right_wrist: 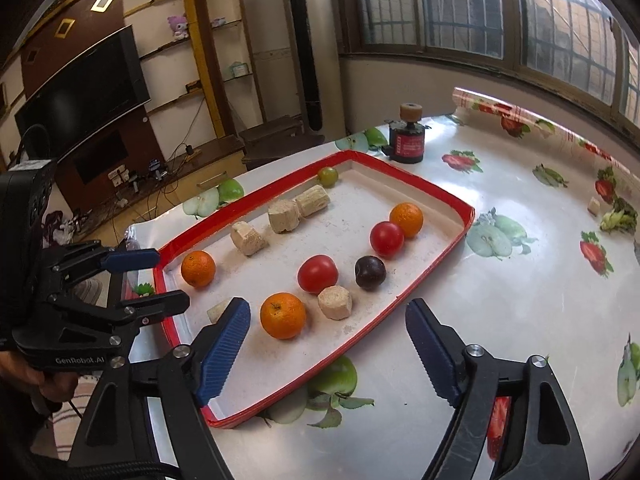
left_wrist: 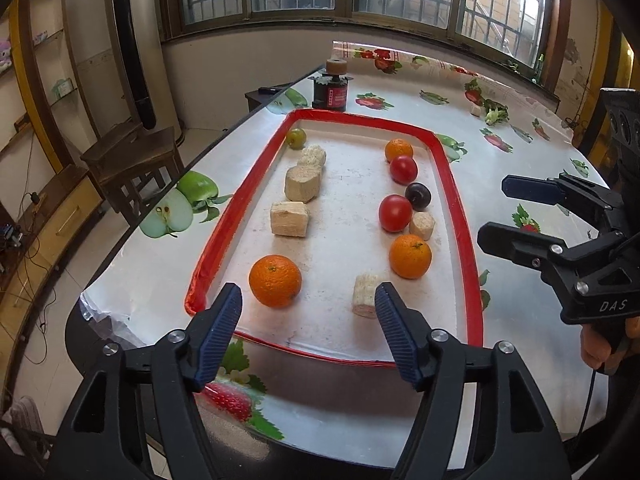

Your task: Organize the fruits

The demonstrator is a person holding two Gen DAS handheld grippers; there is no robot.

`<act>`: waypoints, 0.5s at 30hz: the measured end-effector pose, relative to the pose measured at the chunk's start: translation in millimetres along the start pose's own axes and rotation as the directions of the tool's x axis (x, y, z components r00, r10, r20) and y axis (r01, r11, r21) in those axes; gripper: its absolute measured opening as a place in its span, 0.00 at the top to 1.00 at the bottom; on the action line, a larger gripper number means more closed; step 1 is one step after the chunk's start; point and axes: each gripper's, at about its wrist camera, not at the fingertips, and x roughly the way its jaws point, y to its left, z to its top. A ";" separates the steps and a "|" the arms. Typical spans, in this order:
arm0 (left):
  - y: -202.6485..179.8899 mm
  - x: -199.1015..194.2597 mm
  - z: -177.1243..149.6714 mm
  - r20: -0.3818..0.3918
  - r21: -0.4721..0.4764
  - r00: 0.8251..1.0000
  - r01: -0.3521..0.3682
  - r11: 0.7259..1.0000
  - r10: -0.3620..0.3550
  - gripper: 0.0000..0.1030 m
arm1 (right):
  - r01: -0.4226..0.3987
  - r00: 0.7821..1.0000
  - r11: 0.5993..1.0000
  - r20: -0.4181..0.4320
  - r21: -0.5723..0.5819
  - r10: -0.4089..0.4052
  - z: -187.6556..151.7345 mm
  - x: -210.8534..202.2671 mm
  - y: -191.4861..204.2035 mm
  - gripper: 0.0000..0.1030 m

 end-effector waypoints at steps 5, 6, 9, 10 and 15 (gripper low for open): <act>4.8 -8.8 -0.8 0.022 -0.013 1.000 -0.022 1.000 0.022 0.22 | -0.050 0.999 0.991 -0.022 -0.121 0.048 -0.5 -5.1 14.9 0.15; 4.5 -9.2 -1.2 0.019 -0.013 1.000 -0.017 1.000 0.018 0.22 | -0.054 0.998 0.989 -0.034 -0.140 0.050 -1.5 -4.4 17.5 0.15; 2.9 -12.2 -2.5 0.020 -0.002 0.999 -0.025 1.000 0.025 0.22 | -0.068 0.997 0.978 -0.057 -0.196 0.058 -5.2 -3.3 24.8 0.15; 2.5 -14.3 -3.5 0.021 0.001 0.999 -0.029 1.000 0.029 0.22 | -0.075 0.996 0.975 -0.063 -0.211 0.063 -6.5 -3.4 27.0 0.15; -1.4 -25.2 -5.1 0.039 0.021 0.998 -0.053 0.998 0.052 0.22 | -0.094 0.995 0.958 -0.069 -0.271 0.078 -13.2 -6.0 34.2 0.15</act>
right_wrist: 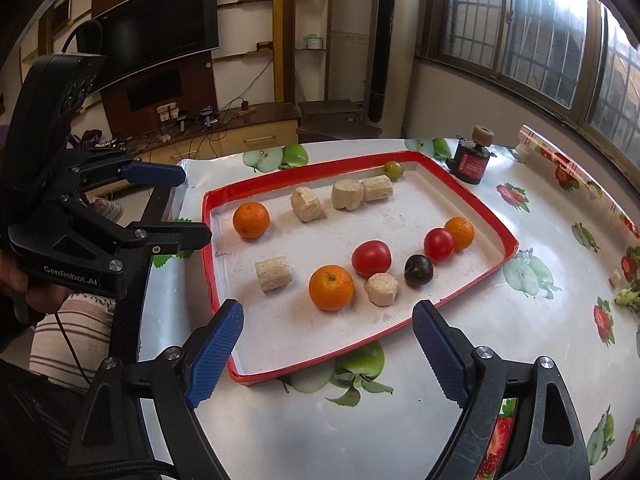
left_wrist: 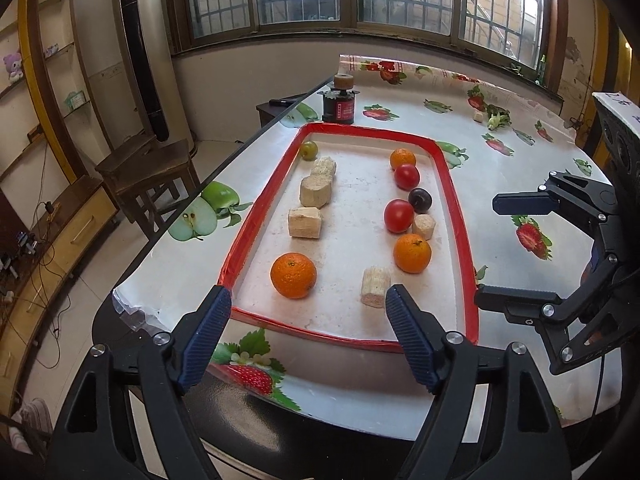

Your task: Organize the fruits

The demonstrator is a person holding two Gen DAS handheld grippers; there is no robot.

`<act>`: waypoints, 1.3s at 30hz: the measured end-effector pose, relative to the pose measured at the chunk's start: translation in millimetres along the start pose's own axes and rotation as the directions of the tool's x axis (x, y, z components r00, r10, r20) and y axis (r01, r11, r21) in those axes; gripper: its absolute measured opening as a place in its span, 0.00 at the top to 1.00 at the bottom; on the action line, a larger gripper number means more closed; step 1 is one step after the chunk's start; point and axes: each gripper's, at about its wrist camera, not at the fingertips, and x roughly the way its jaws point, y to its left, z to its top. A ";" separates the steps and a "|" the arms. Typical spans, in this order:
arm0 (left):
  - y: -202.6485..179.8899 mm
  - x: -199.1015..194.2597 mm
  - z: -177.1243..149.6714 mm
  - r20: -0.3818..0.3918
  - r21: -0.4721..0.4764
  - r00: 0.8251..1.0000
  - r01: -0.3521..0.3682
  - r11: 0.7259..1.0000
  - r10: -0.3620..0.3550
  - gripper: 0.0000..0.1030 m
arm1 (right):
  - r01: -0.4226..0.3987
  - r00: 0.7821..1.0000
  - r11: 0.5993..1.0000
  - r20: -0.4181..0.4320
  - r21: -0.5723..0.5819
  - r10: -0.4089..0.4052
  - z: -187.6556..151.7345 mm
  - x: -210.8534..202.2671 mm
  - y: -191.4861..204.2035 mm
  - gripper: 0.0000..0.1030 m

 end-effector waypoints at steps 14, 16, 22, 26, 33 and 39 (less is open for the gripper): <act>2.7 -14.2 -0.3 0.052 -0.010 0.998 -0.033 0.999 0.033 0.20 | 0.008 0.998 0.998 0.056 -0.057 -0.005 -4.6 -11.4 9.1 0.13; 3.2 -18.7 0.4 0.068 -0.014 0.997 -0.036 0.999 0.037 0.20 | 0.007 0.997 0.999 0.077 -0.044 -0.004 -6.0 -16.1 6.1 0.13; 0.0 -35.0 2.6 0.120 -0.003 0.991 -0.051 0.999 0.051 0.20 | 0.019 0.990 1.000 0.138 -0.009 -0.017 -11.4 -35.3 -3.8 0.13; -6.6 -43.0 3.3 0.141 0.016 0.989 -0.050 0.999 0.047 0.20 | 0.038 0.984 0.999 0.173 0.019 -0.041 -17.3 -48.4 -8.8 0.08; -19.7 -53.9 4.1 0.170 0.049 0.985 -0.043 0.998 0.034 0.20 | 0.053 0.975 0.998 0.212 0.030 -0.058 -24.2 -64.9 -7.9 0.05; -23.5 -58.8 2.5 0.181 0.052 0.983 -0.048 0.998 0.038 0.20 | 0.060 0.971 0.998 0.230 0.023 -0.064 -27.1 -72.0 -1.7 0.04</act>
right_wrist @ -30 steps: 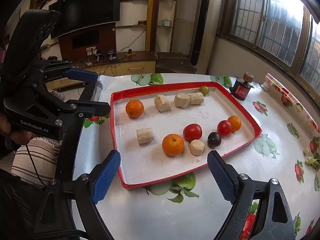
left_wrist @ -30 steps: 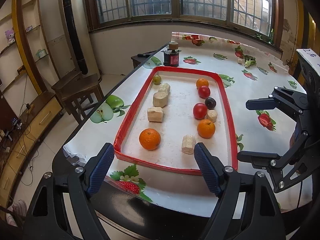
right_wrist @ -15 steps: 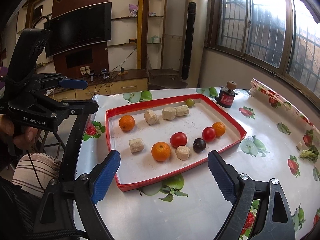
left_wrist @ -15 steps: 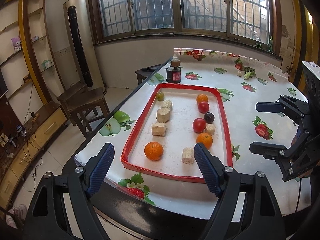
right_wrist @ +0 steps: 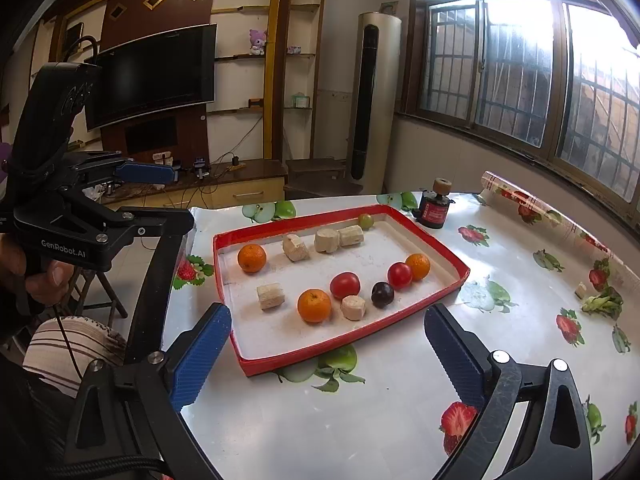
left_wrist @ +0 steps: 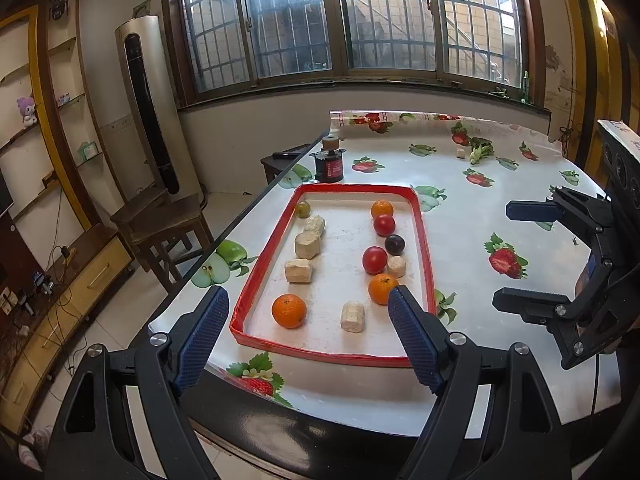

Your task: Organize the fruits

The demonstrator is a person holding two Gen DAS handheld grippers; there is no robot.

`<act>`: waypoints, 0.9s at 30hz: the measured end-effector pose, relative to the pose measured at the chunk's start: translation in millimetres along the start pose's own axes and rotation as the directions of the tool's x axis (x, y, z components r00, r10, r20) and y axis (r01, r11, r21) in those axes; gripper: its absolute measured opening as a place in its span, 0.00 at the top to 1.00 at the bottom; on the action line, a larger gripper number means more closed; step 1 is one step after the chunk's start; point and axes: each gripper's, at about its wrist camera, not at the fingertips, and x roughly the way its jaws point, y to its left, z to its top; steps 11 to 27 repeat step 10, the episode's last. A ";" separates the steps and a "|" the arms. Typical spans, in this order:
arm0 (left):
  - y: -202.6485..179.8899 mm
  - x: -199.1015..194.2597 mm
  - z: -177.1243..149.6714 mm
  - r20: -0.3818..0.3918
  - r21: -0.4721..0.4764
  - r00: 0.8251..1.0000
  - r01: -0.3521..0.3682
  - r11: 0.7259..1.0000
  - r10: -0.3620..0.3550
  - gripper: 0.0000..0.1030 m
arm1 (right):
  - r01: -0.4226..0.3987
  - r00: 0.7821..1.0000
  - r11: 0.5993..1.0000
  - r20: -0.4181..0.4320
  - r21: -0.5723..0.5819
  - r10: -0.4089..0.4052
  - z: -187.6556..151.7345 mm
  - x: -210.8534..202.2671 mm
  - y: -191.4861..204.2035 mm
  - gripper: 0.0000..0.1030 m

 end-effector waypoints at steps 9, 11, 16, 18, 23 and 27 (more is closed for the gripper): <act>3.6 -1.0 -1.6 0.012 -0.010 1.000 -0.016 1.000 0.016 0.20 | -0.014 1.000 1.000 -0.001 -0.002 0.014 -3.1 2.4 7.0 0.04; 3.1 -0.8 -1.4 0.012 -0.009 1.000 -0.018 1.000 0.018 0.20 | -0.015 1.000 1.000 -0.001 0.001 0.015 -3.1 2.9 7.1 0.04; 3.1 -0.8 -1.4 0.012 -0.009 1.000 -0.018 1.000 0.018 0.20 | -0.015 1.000 1.000 -0.001 0.001 0.015 -3.1 2.9 7.1 0.04; 3.1 -0.8 -1.4 0.012 -0.009 1.000 -0.018 1.000 0.018 0.20 | -0.015 1.000 1.000 -0.001 0.001 0.015 -3.1 2.9 7.1 0.04; 3.1 -0.8 -1.4 0.012 -0.009 1.000 -0.018 1.000 0.018 0.20 | -0.015 1.000 1.000 -0.001 0.001 0.015 -3.1 2.9 7.1 0.04; 3.1 -0.8 -1.4 0.012 -0.009 1.000 -0.018 1.000 0.018 0.20 | -0.015 1.000 1.000 -0.001 0.001 0.015 -3.1 2.9 7.1 0.04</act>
